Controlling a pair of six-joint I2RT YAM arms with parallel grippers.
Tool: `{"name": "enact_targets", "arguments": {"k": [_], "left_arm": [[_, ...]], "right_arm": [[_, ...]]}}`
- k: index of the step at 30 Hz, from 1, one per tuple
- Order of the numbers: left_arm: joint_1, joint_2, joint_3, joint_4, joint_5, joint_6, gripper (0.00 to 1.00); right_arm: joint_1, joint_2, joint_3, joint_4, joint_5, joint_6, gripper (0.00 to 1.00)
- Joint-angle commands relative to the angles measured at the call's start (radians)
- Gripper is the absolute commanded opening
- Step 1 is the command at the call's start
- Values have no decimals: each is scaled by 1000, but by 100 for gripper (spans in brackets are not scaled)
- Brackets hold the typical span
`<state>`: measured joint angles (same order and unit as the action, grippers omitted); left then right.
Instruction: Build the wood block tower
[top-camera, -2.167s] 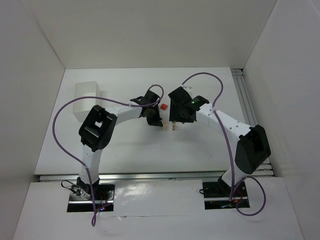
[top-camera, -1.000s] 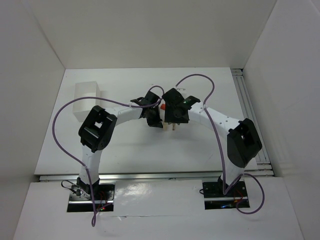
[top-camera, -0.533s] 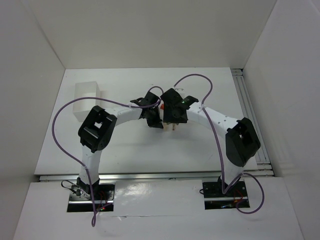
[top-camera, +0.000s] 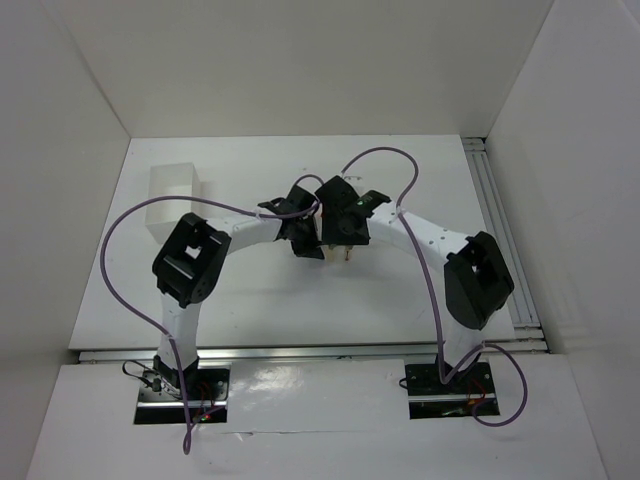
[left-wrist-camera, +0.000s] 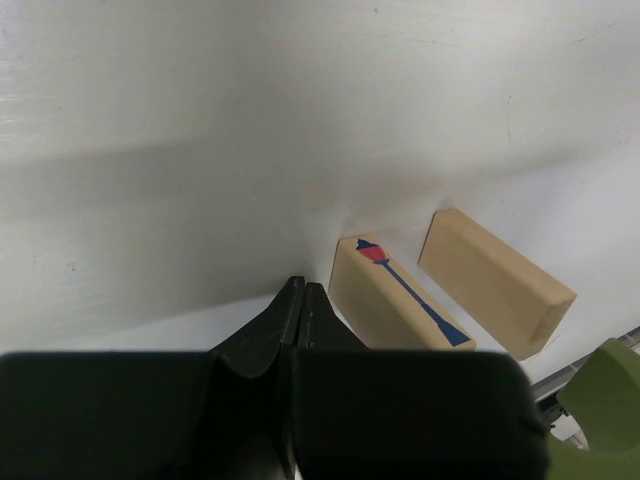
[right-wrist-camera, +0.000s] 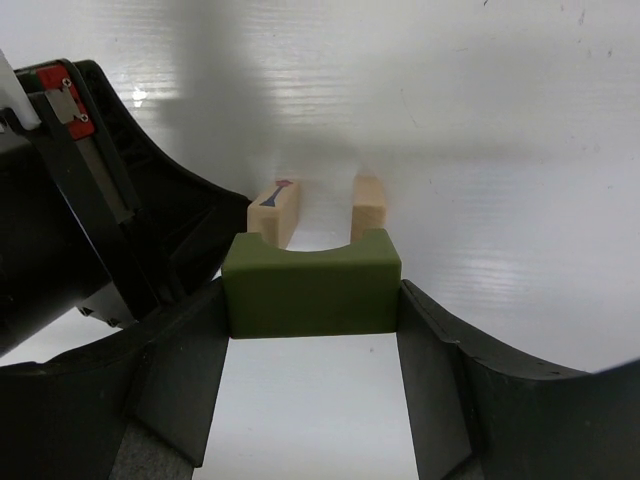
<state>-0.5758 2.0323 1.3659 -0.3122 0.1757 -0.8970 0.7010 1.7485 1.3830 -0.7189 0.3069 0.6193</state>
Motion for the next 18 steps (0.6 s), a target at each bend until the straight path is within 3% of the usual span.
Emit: {"name": "enact_targets", "arguments": {"k": [1, 18], "left_arm": [[13, -43, -31, -34, -27, -6, 0], [40, -90, -68, -44, -77, -6, 0]], "right_arm": [[12, 19, 53, 22, 32, -4, 51], [32, 46, 83, 3, 60, 14, 51]]}}
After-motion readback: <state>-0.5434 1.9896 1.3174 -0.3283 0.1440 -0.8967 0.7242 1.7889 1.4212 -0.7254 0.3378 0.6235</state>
